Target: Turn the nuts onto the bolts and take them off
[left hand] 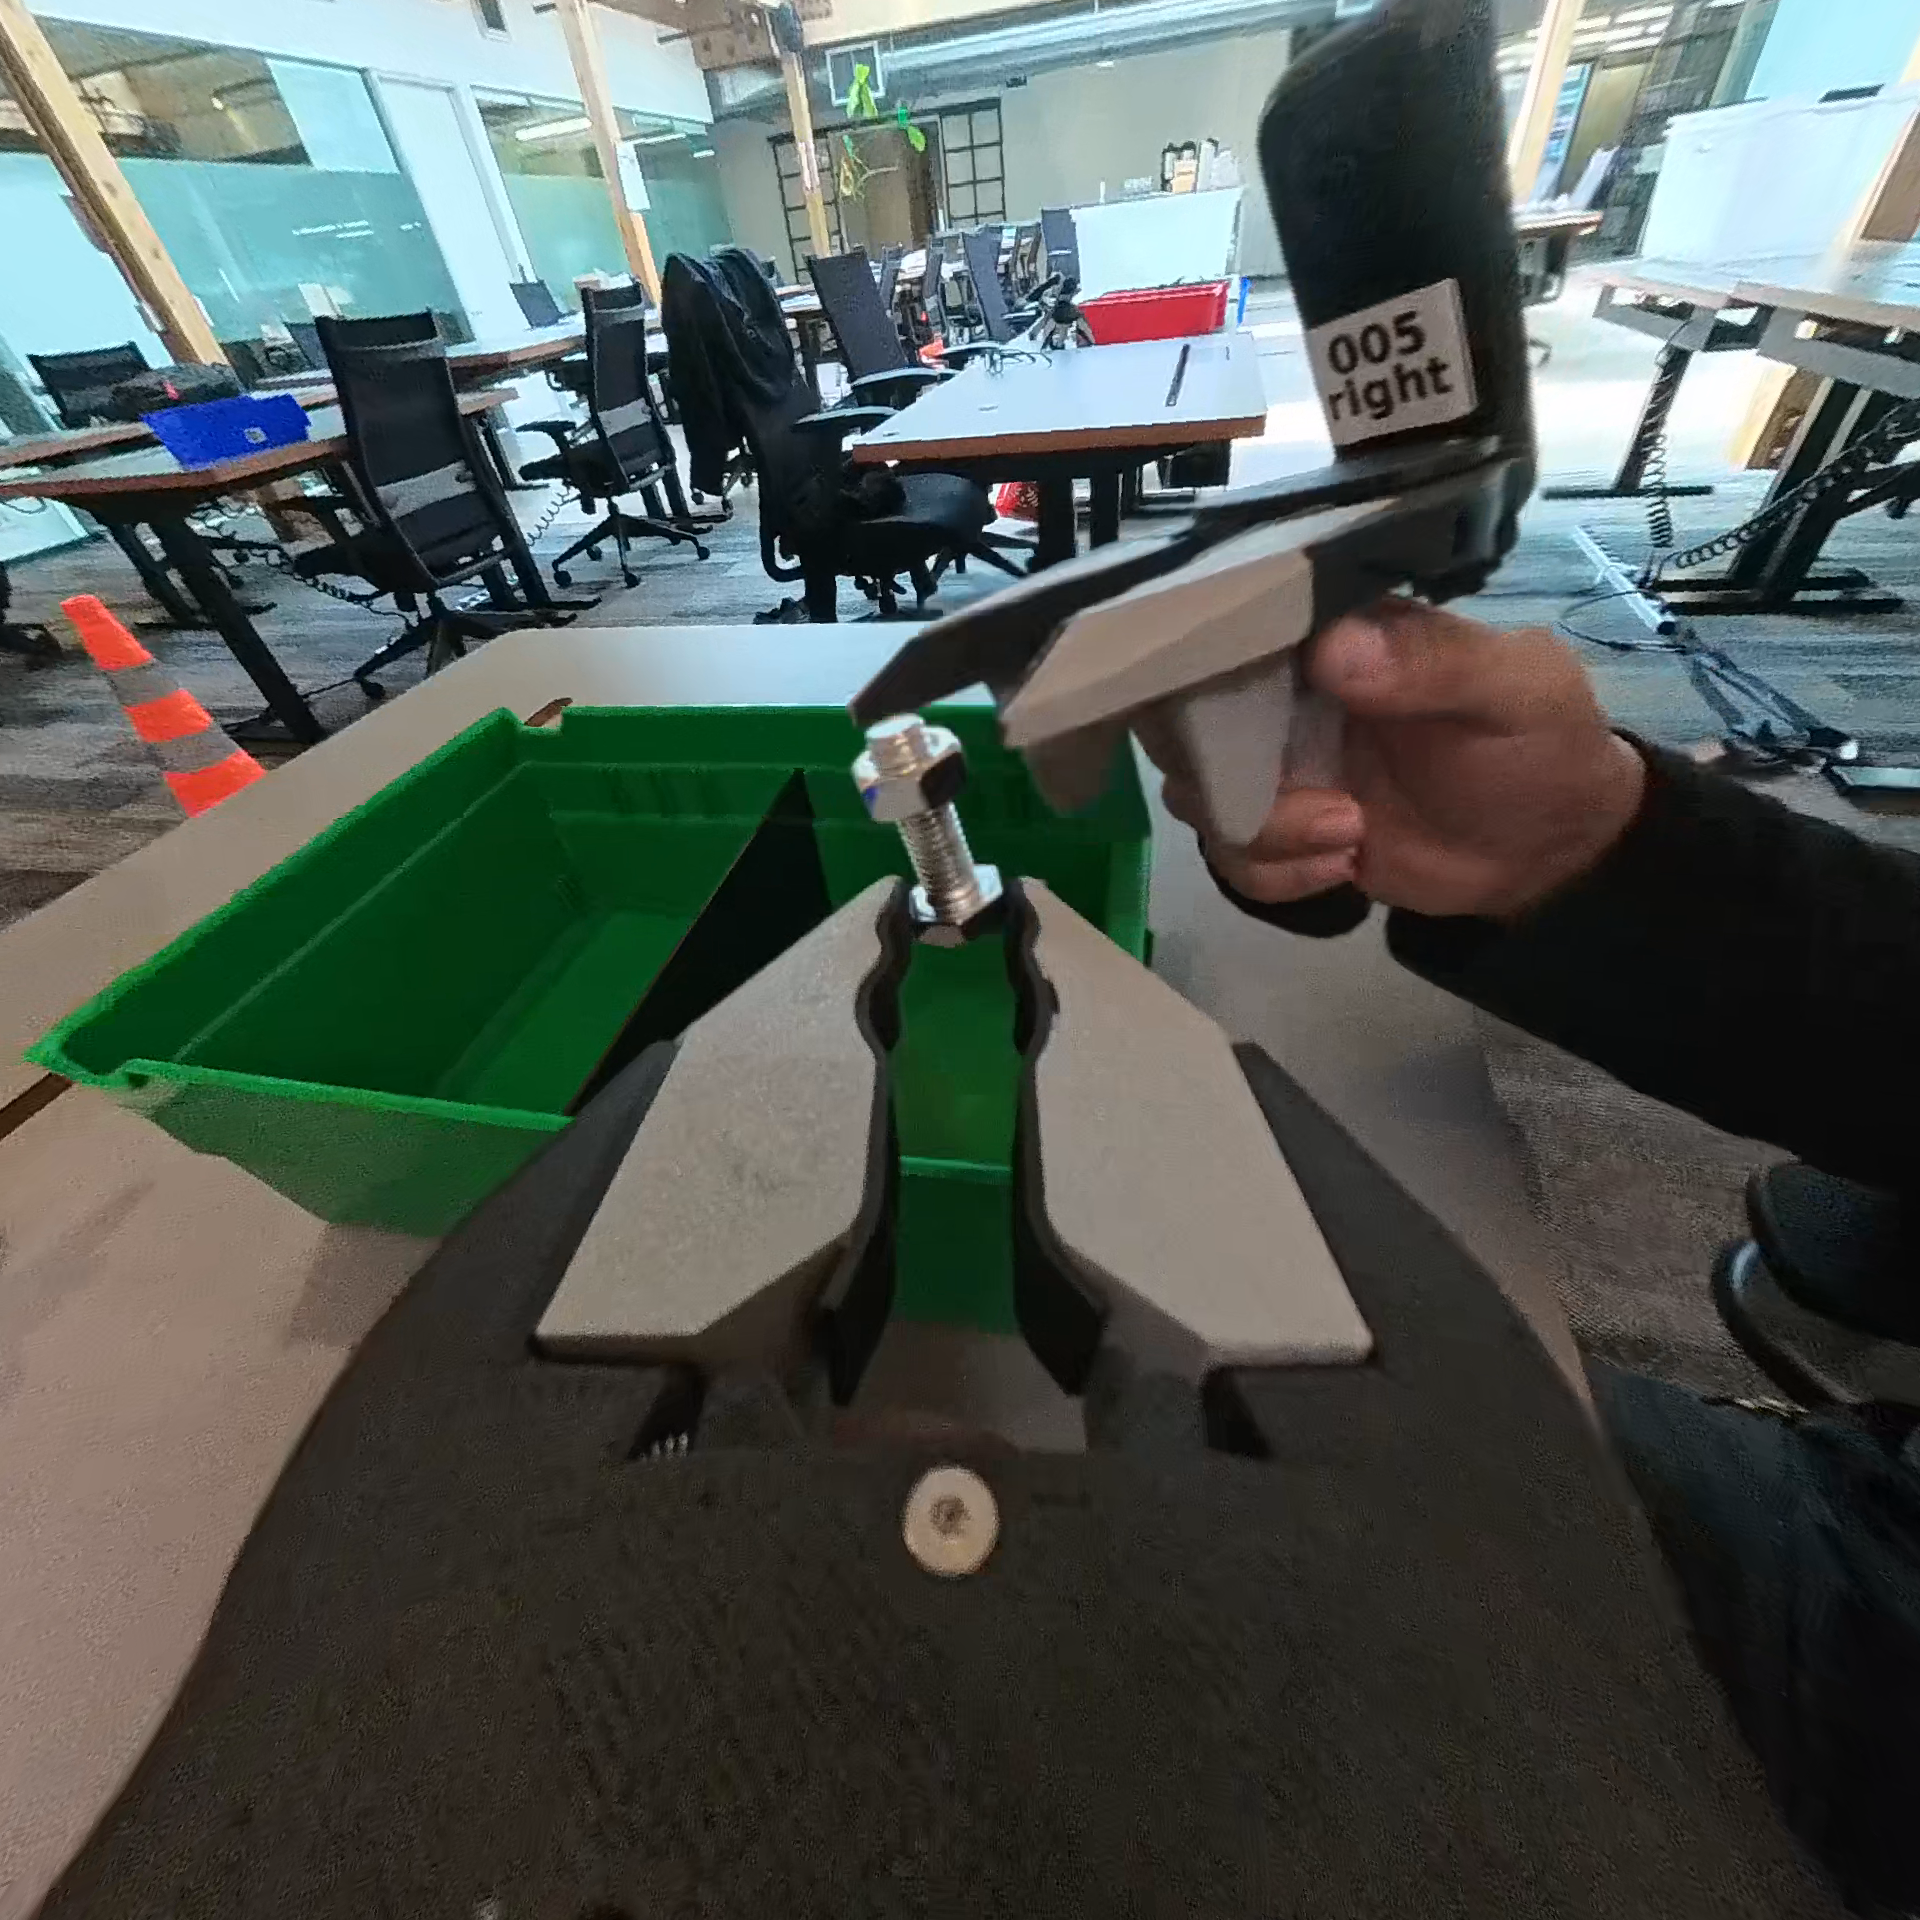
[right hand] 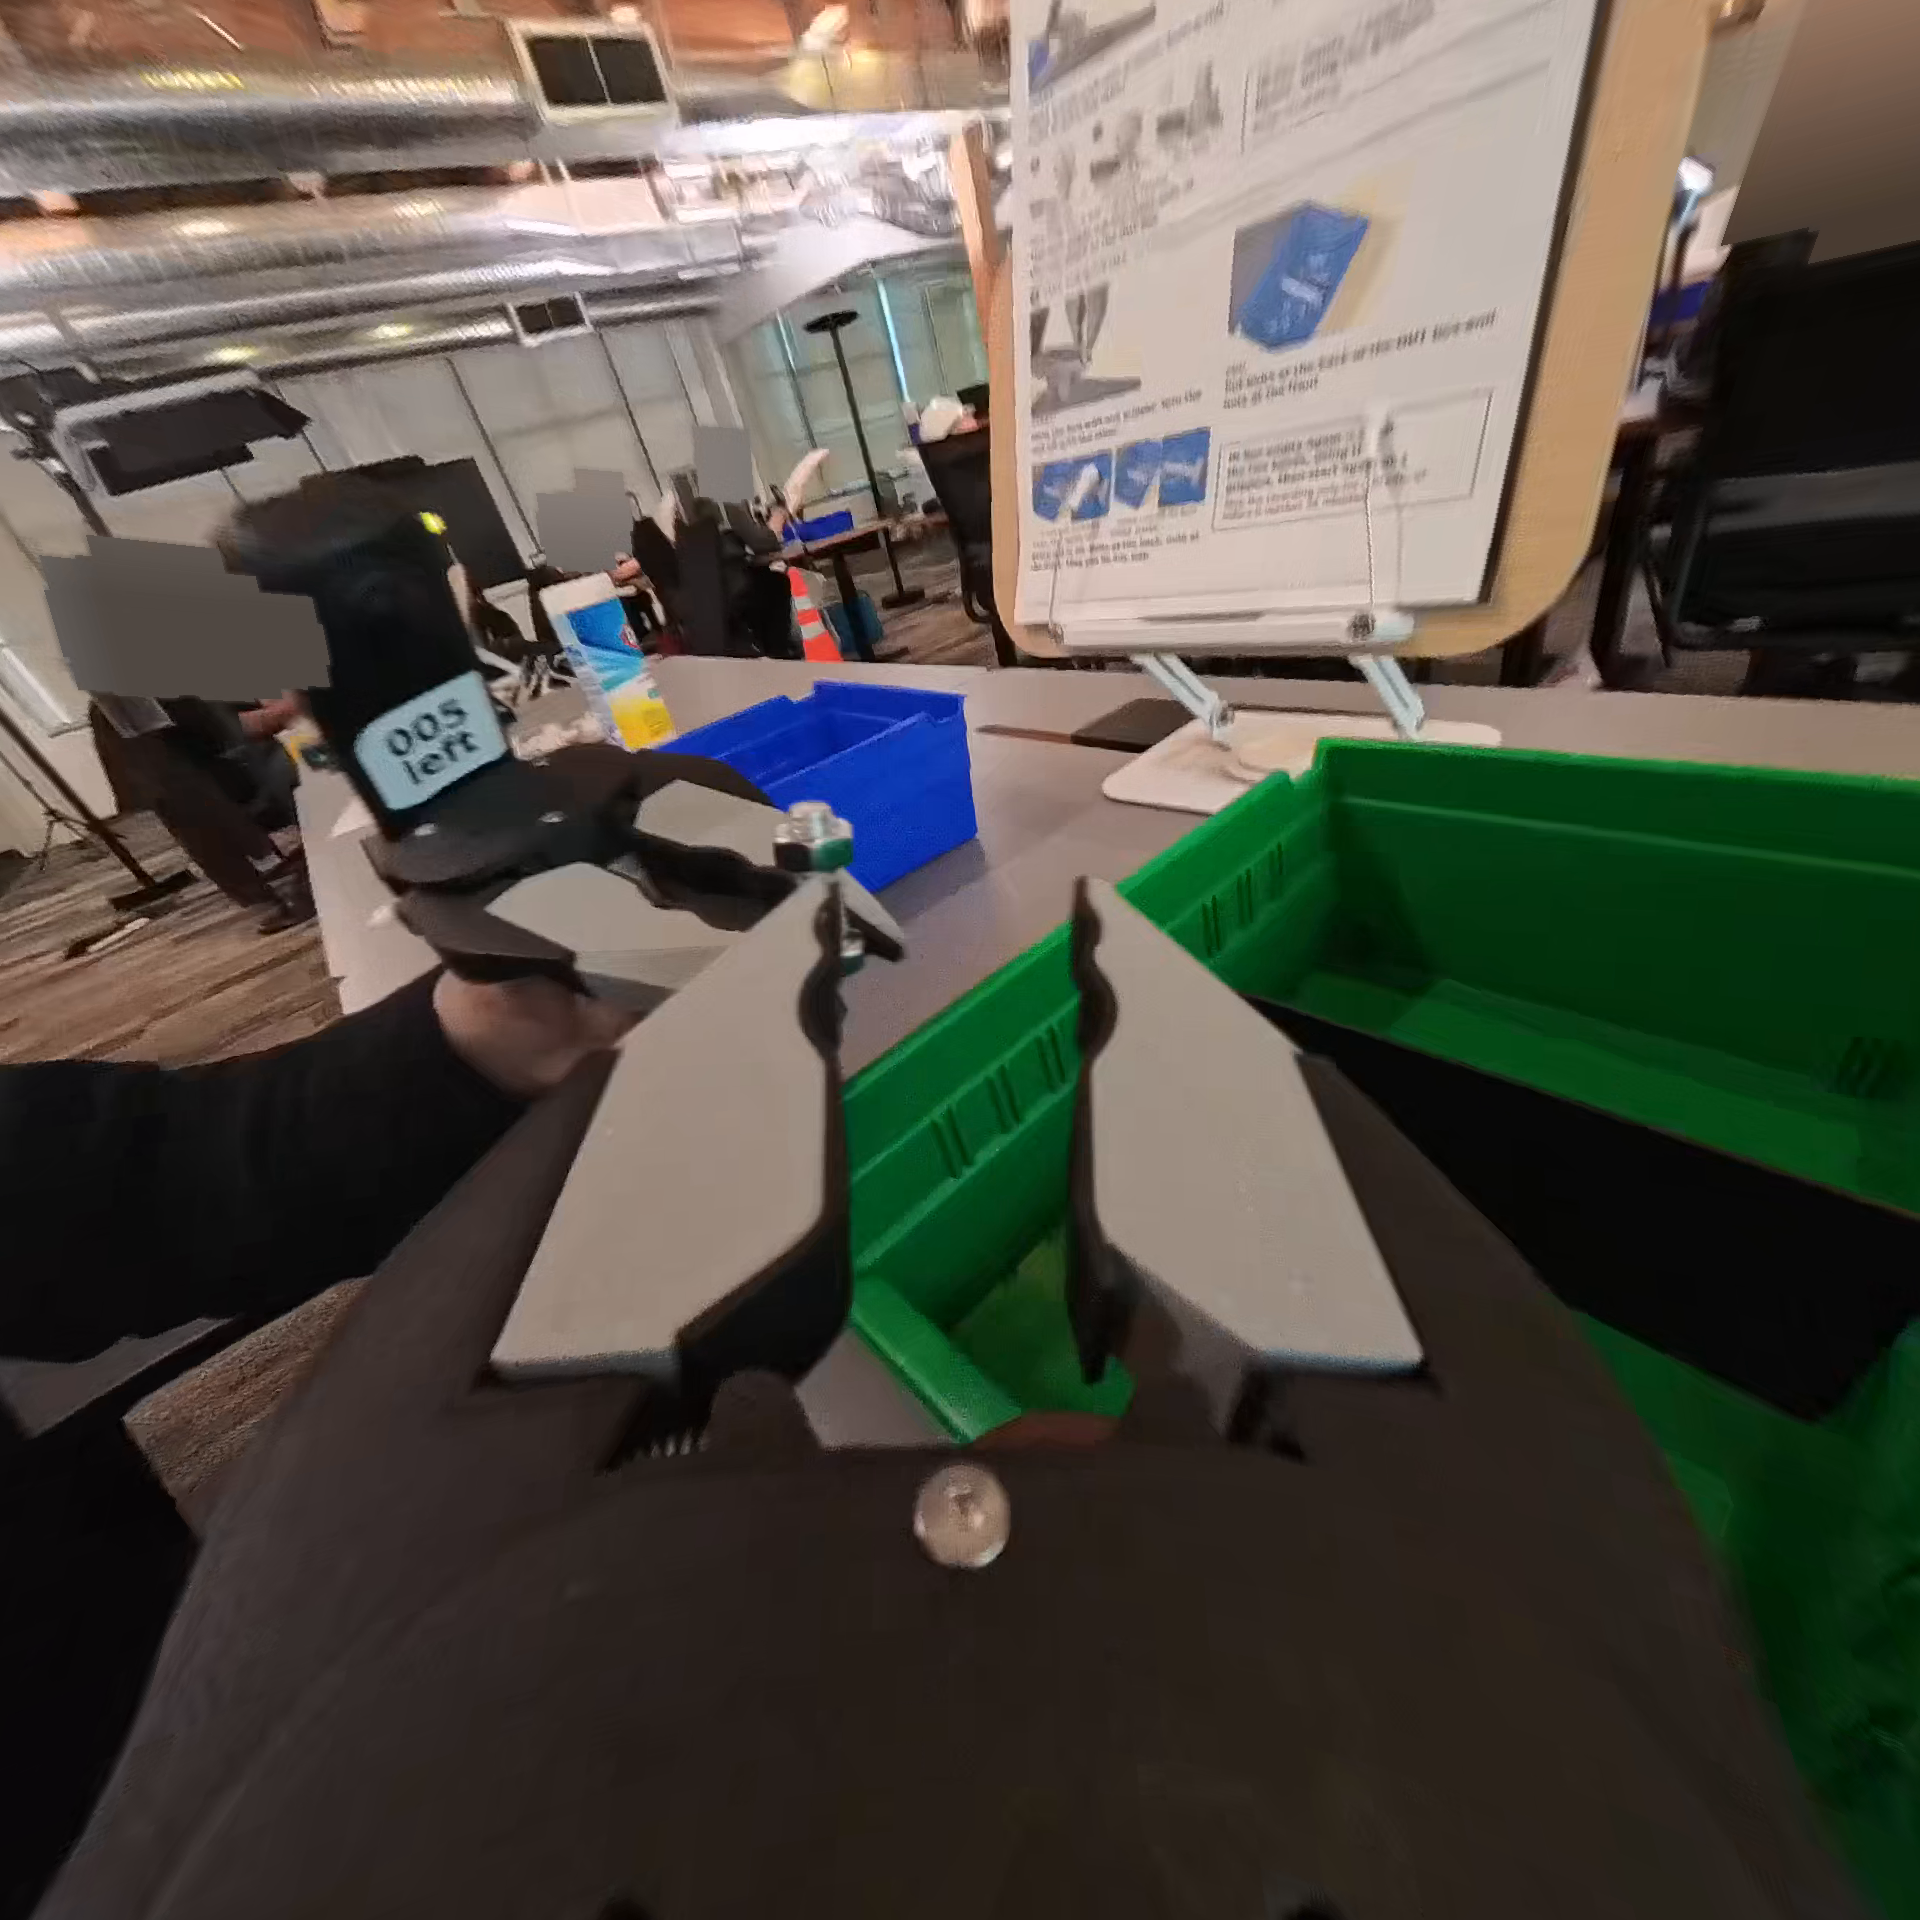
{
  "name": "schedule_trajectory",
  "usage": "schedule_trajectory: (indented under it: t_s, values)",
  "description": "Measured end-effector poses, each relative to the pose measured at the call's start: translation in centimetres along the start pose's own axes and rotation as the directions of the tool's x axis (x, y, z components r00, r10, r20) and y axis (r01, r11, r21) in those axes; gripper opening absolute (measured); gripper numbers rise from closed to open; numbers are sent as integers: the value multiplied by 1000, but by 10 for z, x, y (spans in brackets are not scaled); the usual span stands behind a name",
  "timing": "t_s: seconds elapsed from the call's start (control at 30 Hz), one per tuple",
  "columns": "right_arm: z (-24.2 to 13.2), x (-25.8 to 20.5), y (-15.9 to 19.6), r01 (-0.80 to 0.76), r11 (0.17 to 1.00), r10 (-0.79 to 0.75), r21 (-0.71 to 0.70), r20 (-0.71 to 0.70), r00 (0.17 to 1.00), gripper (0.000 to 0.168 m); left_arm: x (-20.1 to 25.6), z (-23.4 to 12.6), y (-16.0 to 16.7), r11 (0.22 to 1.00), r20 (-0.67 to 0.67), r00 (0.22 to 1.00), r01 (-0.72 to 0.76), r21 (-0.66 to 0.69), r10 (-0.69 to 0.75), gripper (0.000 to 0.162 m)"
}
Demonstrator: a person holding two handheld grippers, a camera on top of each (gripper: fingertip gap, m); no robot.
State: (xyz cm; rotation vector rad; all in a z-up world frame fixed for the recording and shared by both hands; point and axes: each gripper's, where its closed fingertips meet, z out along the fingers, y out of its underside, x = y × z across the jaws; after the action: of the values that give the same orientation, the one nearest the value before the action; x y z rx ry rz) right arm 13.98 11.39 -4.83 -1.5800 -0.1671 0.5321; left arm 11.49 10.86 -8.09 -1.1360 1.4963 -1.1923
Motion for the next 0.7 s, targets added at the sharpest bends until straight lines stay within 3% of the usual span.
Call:
schedule_trajectory:
  t_s: [0.13,0.23,0.3,0.33,0.4,0.5,0.6,0.7]
  values:
    - [0,-66,-4,72,997,-72,9,293,953,25,-6,2,9,999,27,1000,5,-32,-4,15]
    - [23,-66,14,141,987,-121,-72,229,966,27,2,5,8,1000,5,1000,-5,-27,5,15]
    - [25,-41,16,89,994,-78,-70,156,985,0,3,3,4,1000,14,1000,-17,-14,17,15]
    - [20,-31,11,40,998,-34,-41,148,988,0,0,2,3,1000,25,1000,-15,-12,16,15]
    - [8,9,4,-8,1000,8,1,-33,999,35,0,0,3,1000,-9,1000,23,-6,-23,15]
    - [0,-37,-5,28,998,-40,62,199,979,14,-7,4,12,999,34,999,17,-49,-15,15]
    - [12,-65,10,149,989,-144,0,259,955,10,-2,12,17,998,25,1000,14,-66,-13,15]
    - [21,-23,16,101,994,-99,-29,68,993,0,4,13,14,998,14,1000,4,-58,-3,15]
